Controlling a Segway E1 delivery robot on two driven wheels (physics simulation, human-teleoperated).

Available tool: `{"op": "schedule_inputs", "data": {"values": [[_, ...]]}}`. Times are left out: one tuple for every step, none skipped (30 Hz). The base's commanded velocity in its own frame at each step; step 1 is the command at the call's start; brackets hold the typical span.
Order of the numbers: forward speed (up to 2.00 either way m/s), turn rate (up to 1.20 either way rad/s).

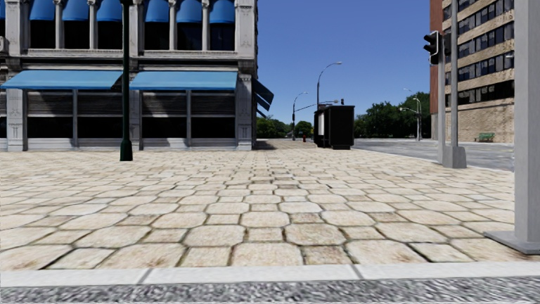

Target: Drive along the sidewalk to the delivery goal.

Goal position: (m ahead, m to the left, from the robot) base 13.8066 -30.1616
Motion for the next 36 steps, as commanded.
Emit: {"op": "schedule_inputs", "data": {"values": [[2.00, 0.00], [2.00, 0.00], [2.00, 0.00], [2.00, 0.00], [2.00, 0.00], [2.00, 0.00], [2.00, 0.00], [2.00, 0.00], [2.00, 0.00], [2.00, 0.00], [2.00, 0.00], [2.00, 0.00], [2.00, 0.00], [2.00, 0.00], [2.00, 0.00], [2.00, 0.00], [2.00, 0.00], [2.00, 0.00], [1.90, 0.00], [1.72, 0.00], [1.53, 0.00], [1.36, 0.00], [1.13, 0.00], [0.91, 0.00], [0.91, 0.00], [0.60, 0.00], [0.60, 0.00], [0.60, 0.00], [0.60, 0.00], [0.60, 0.00], [0.60, 0.00], [0.59, 0.00], [0.59, 0.00], [0.59, 0.00], [0.59, 0.00], [0.59, 0.00]]}}
